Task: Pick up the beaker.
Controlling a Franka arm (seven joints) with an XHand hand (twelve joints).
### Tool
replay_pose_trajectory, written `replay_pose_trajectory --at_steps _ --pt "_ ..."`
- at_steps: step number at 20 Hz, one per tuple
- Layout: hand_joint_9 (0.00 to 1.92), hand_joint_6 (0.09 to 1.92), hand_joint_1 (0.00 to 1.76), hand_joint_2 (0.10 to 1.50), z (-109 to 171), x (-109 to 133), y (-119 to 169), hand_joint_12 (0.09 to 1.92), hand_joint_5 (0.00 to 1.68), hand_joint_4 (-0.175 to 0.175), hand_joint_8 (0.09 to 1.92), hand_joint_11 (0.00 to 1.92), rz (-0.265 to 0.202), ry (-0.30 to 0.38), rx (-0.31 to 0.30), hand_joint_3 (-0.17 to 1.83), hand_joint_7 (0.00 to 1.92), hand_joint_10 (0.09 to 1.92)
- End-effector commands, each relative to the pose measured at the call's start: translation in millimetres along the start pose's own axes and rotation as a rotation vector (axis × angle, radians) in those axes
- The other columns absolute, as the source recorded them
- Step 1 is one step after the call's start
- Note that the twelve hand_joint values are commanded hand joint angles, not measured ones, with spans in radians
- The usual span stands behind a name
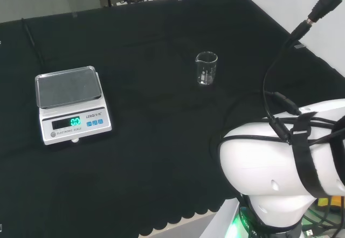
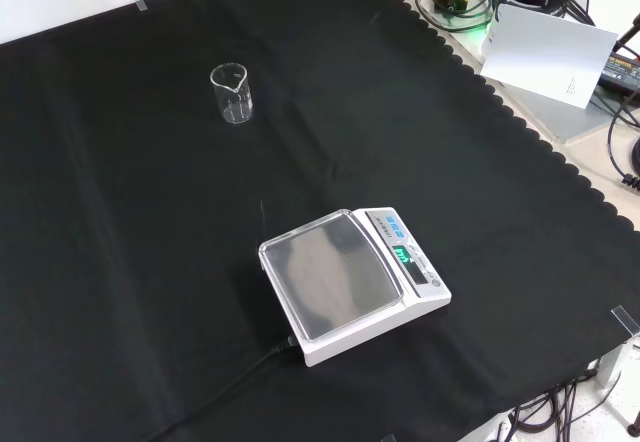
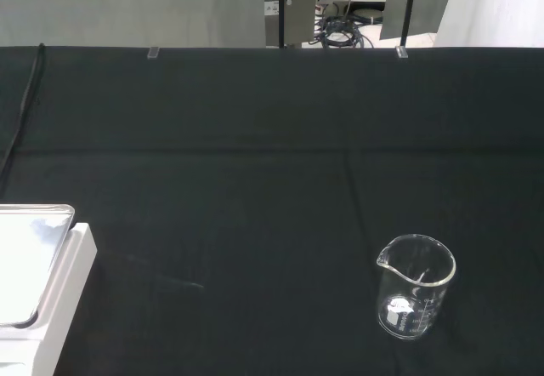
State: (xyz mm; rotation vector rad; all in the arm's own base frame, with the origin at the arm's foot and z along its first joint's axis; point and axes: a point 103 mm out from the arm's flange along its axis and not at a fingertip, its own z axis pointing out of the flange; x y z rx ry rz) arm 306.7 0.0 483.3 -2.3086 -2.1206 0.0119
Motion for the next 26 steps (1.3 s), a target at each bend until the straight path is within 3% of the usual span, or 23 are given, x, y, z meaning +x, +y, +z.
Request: replay_pose_trajectory --at_steps 1,4,11,20,26 --pt "0.14 0.15 0.46 0.6 1 -1 0 1.39 0.03 0.001 0.63 0.0 0.002 -0.013 -0.007 0.47 0.01 0.79" --pt "0.11 0.09 0.46 0.67 4 -3 1 1.42 0.07 0.0 0.63 0.0 0.012 -0.01 -0.002 0.34 0.0 0.83" --pt "0.11 0.09 0.46 0.68 18 -14 15 1.41 0.08 0.0 0.63 0.0 0.038 -0.007 0.011 0.31 0.0 0.84" --pt "0.1 0.09 0.47 0.7 95 -35 90 1.37 0.05 0.002 0.63 0.0 0.069 0.013 0.132 0.27 0.0 0.84" --pt "0.07 0.09 0.47 0.71 147 -49 121 1.3 0.03 0.003 0.56 0.0 0.095 0.024 0.148 0.24 0.0 0.84"
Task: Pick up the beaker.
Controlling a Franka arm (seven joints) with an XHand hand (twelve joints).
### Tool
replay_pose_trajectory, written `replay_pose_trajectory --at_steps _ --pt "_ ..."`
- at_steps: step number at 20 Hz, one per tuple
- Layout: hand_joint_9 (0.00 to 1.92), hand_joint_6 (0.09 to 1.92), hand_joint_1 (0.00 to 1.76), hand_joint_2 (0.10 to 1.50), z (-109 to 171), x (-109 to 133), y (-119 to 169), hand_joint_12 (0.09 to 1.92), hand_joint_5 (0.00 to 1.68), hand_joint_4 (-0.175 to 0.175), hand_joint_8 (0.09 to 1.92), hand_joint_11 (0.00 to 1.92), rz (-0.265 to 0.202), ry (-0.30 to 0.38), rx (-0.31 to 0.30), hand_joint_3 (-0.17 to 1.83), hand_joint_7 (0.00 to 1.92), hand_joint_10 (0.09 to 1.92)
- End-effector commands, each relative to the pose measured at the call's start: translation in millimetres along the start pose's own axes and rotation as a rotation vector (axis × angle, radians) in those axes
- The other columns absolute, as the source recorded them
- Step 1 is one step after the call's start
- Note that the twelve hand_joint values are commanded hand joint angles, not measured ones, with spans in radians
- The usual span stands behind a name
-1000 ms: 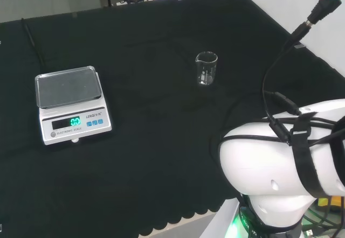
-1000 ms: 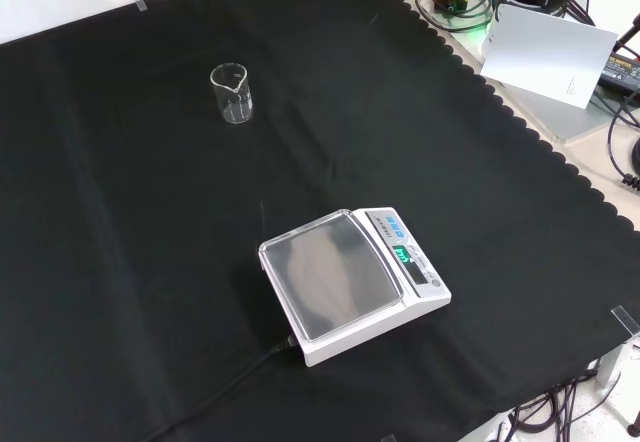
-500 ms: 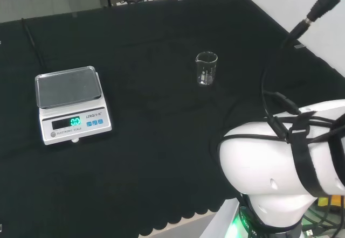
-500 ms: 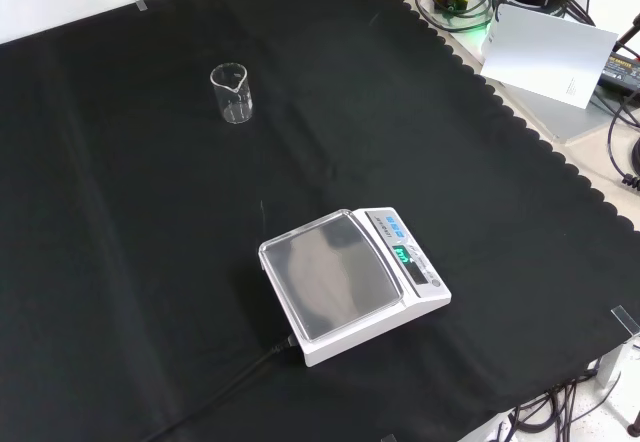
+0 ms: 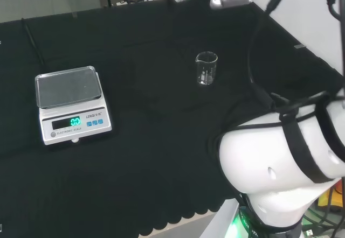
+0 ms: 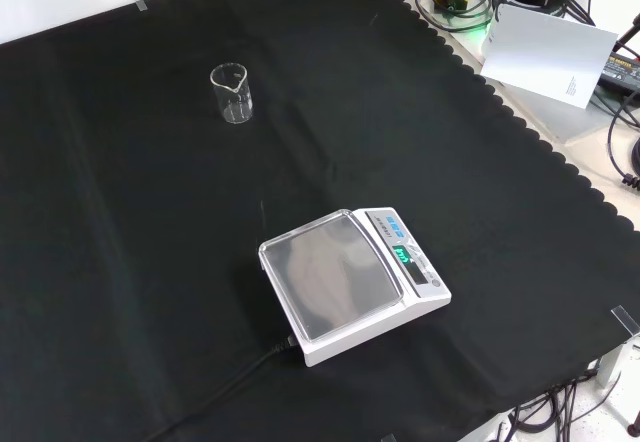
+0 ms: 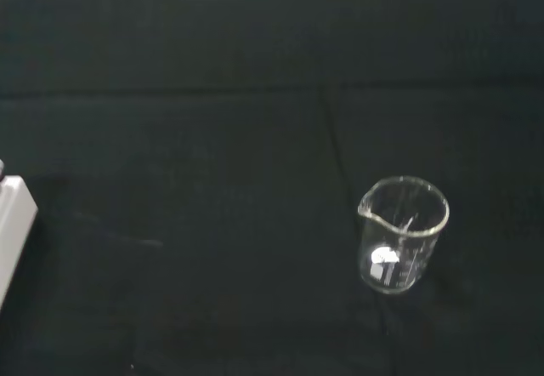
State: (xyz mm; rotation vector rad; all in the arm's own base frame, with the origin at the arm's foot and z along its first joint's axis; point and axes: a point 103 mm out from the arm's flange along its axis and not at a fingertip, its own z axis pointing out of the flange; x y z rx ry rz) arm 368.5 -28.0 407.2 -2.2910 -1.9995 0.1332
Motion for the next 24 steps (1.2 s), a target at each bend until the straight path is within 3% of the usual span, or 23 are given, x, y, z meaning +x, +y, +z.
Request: replay_pose_trajectory --at_steps 1,6,14,24 --pt "0.06 0.09 0.47 0.72 73 -25 70 1.27 0.02 0.004 0.54 0.0 0.047 0.022 0.026 0.23 0.0 0.84" --pt "0.02 0.09 0.48 0.73 113 -38 89 1.18 0.0 0.008 0.46 0.0 0.075 0.057 0.032 0.2 0.0 0.83" --pt "0.01 0.09 0.48 0.73 175 -55 102 1.13 0.0 0.01 0.44 0.0 0.113 0.094 0.125 0.19 0.0 0.83" --pt "0.01 0.09 0.47 0.73 217 -65 129 1.1 0.0 0.013 0.43 0.0 0.112 0.093 0.183 0.17 0.0 0.83"
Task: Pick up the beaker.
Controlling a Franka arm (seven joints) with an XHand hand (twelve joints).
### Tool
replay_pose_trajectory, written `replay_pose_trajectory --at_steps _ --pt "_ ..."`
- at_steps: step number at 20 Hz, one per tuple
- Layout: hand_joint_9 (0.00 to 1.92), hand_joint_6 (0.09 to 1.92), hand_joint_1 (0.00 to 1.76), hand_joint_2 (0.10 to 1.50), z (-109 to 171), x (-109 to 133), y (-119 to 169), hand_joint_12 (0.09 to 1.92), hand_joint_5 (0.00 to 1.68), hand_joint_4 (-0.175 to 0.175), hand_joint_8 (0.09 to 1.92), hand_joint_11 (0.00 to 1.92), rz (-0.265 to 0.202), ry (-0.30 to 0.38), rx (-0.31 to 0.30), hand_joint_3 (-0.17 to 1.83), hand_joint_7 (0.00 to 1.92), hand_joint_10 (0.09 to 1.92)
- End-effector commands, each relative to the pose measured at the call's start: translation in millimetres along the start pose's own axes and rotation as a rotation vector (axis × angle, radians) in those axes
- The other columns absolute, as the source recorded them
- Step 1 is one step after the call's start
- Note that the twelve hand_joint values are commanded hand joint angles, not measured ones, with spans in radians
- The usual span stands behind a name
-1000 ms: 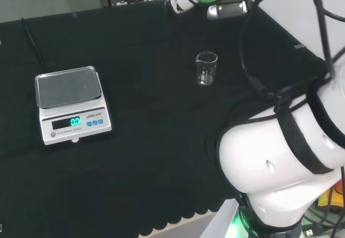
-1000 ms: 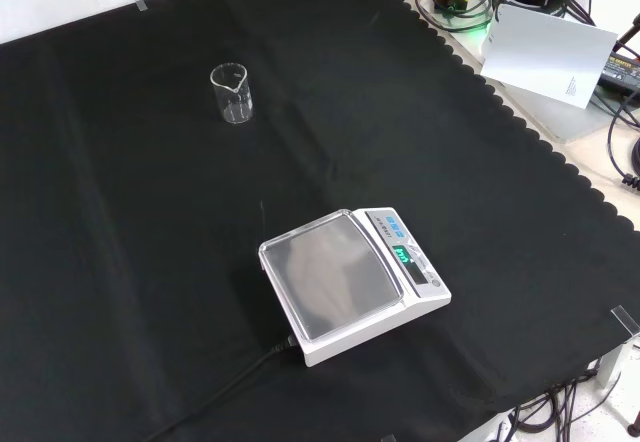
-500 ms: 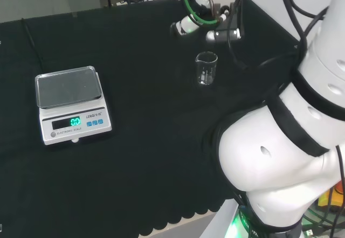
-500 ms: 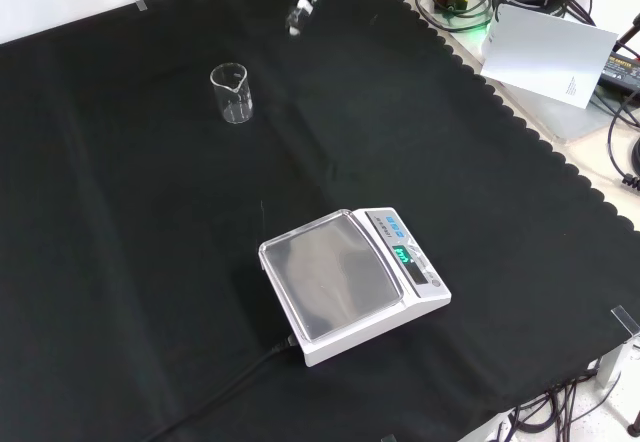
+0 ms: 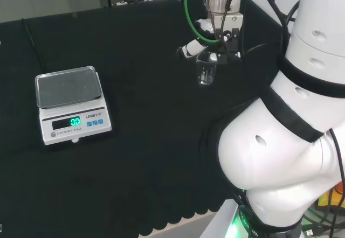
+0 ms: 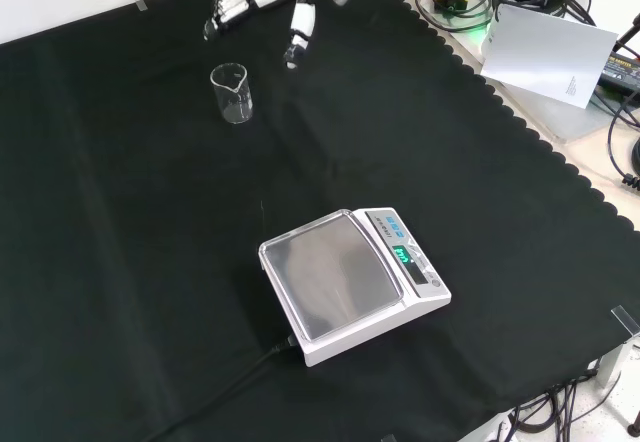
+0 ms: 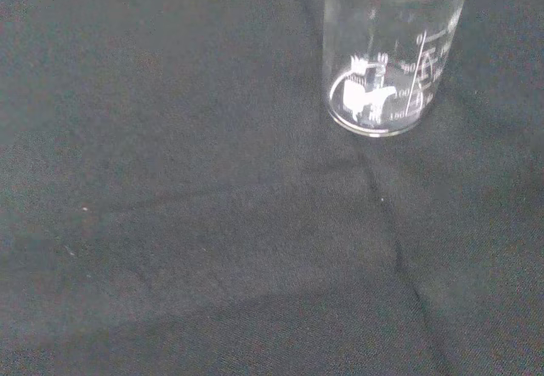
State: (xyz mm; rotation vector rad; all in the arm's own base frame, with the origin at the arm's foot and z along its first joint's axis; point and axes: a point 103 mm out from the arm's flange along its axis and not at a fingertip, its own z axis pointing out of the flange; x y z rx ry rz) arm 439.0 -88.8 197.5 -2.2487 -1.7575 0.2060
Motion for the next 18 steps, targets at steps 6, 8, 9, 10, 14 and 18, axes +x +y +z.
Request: replay_pose_trajectory --at_steps 6,8,9,10,14,18 --pt "0.0 0.09 0.47 0.73 20 -37 51 1.09 0.0 0.014 0.43 0.0 0.034 0.013 0.034 0.17 0.0 0.83" --pt "0.0 0.09 0.47 0.73 24 -44 57 1.07 0.0 0.014 0.43 0.0 0.039 0.006 0.046 0.17 0.0 0.83" --pt "0.0 0.09 0.47 0.73 26 -46 60 1.07 0.0 0.014 0.43 0.0 0.042 0.005 0.05 0.16 0.0 0.83" --pt "0.0 0.09 0.47 0.73 28 -49 62 1.07 0.0 0.014 0.43 0.0 0.045 0.006 0.056 0.16 0.0 0.83" --pt "0.0 0.09 0.47 0.73 39 -54 69 1.06 0.0 0.015 0.43 0.0 0.048 0.01 0.075 0.16 0.0 0.82" --pt "0.0 0.09 0.47 0.73 49 -54 75 1.06 0.0 0.018 0.43 0.0 0.051 0.011 0.093 0.16 0.0 0.82"
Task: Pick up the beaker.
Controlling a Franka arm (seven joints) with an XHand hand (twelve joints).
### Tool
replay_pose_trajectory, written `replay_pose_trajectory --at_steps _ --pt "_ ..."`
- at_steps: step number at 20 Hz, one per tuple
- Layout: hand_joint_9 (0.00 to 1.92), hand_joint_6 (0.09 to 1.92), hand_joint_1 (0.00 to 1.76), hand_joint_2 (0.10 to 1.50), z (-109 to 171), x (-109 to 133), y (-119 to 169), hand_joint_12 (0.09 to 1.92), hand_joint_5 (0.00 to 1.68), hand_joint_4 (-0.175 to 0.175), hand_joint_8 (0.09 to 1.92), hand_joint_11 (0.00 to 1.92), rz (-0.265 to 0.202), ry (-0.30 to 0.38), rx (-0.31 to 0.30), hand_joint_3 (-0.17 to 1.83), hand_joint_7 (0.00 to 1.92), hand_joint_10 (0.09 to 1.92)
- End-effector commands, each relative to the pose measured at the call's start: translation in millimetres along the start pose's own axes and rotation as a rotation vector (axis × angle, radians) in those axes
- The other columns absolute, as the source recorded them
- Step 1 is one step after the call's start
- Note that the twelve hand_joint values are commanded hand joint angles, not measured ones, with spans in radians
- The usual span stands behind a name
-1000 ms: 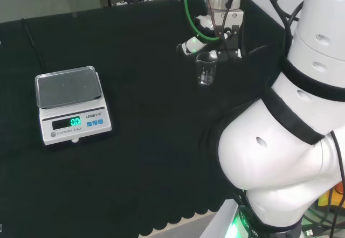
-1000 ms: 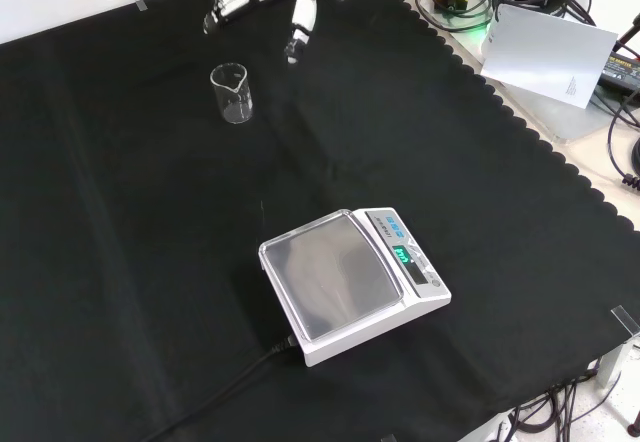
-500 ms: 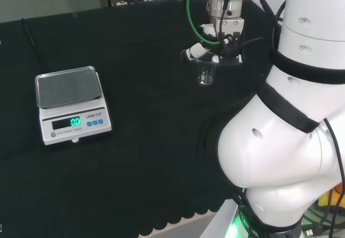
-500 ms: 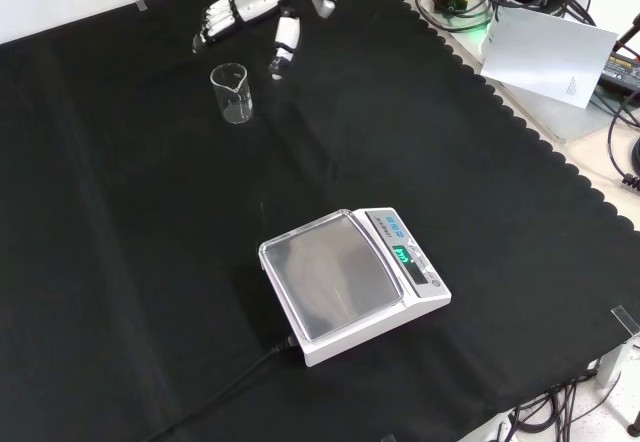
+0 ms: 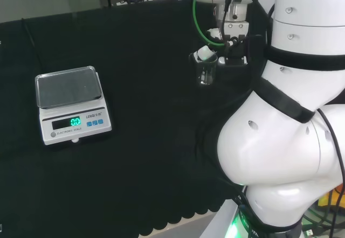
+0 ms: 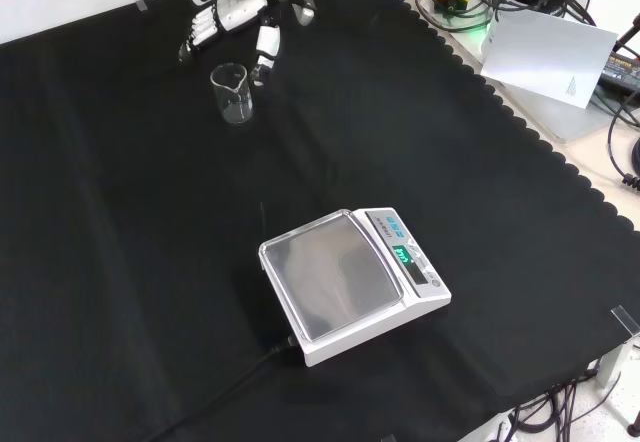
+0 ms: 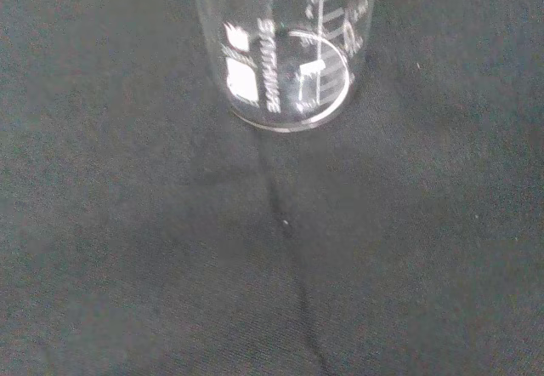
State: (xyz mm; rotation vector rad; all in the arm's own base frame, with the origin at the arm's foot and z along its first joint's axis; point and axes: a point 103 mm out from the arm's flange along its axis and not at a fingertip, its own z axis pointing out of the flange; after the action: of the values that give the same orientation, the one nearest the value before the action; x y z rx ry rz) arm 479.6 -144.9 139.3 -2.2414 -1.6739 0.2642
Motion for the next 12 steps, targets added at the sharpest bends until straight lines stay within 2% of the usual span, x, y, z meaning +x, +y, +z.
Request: replay_pose_trajectory --at_steps 1,12 --pt "0.0 0.09 0.47 0.73 14 -6 10 1.06 0.0 0.02 0.43 0.0 0.005 0.008 0.03 0.16 0.0 0.82" --pt "0.0 0.09 0.46 0.73 34 7 26 1.06 0.0 0.03 0.42 0.0 -0.009 -0.019 0.069 0.15 0.0 0.82"
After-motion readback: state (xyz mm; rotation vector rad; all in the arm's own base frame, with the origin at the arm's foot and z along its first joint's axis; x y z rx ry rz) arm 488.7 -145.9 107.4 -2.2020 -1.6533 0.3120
